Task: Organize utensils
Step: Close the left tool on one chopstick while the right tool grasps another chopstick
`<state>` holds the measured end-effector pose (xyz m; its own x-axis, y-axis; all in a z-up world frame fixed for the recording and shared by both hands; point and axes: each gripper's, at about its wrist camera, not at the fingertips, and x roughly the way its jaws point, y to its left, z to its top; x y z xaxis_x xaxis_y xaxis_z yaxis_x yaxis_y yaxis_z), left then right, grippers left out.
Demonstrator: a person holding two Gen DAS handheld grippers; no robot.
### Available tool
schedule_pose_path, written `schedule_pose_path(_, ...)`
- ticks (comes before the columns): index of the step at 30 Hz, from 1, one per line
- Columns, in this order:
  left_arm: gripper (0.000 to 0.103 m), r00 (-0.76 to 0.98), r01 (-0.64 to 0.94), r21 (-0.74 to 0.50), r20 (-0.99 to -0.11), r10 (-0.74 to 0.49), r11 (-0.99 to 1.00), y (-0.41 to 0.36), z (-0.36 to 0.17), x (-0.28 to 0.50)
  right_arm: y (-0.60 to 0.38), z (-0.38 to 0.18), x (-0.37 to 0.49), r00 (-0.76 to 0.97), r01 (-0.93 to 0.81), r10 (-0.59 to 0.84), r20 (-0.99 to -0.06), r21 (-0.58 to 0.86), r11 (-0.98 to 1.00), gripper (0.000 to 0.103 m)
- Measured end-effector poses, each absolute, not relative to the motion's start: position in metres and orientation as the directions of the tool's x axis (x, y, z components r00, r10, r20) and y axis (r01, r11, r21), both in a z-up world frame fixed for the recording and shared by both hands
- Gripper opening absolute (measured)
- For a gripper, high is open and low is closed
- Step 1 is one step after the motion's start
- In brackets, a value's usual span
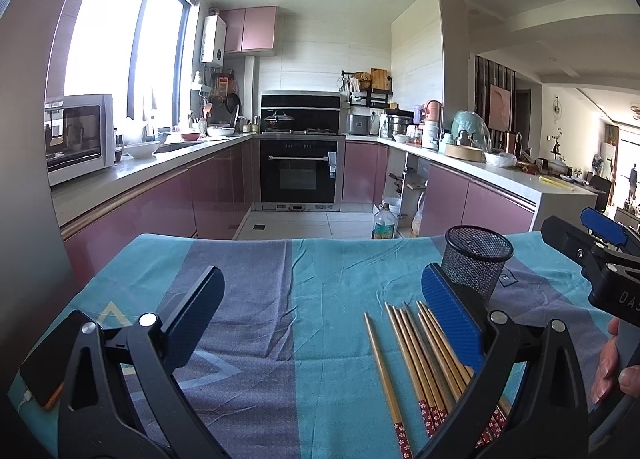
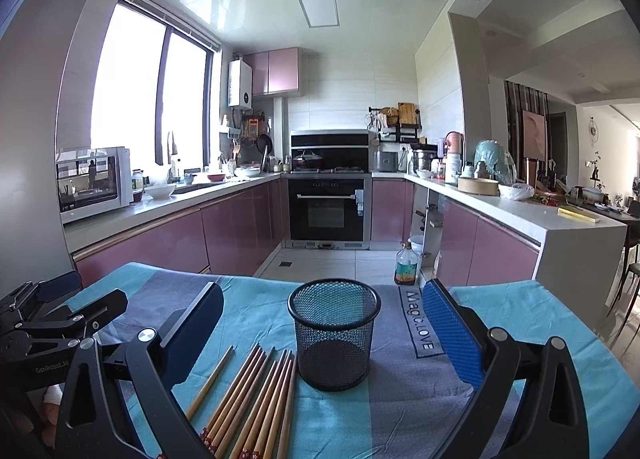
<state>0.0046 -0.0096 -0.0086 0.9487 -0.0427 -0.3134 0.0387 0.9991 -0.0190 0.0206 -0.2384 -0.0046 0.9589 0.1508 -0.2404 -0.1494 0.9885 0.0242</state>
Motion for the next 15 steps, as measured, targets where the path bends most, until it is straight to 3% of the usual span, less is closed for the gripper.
schedule_pose_path(6, 0.097, 0.89, 0.088, 0.042, -0.452, -0.059, 0.995, -0.02, -0.029, 0.027, -0.235, -0.034, 0.044, 0.876, -0.208, 0.196, -0.44, 0.021, 0.978, 0.096)
schedule_pose_path(11, 0.091, 0.832, 0.124, 0.089, -0.552, -0.055, 0.988, -0.034, -0.055, 0.049, -0.232, -0.064, 0.065, 0.771, -0.233, 0.211, -0.6, 0.042, 0.972, 0.078)
schedule_pose_path(15, 0.089, 0.799, 0.163, 0.088, -0.597, -0.079, 0.983, -0.04, -0.065, 0.061, -0.229, -0.083, 0.078, 0.703, -0.246, 0.224, -0.675, 0.065, 0.967, 0.065)
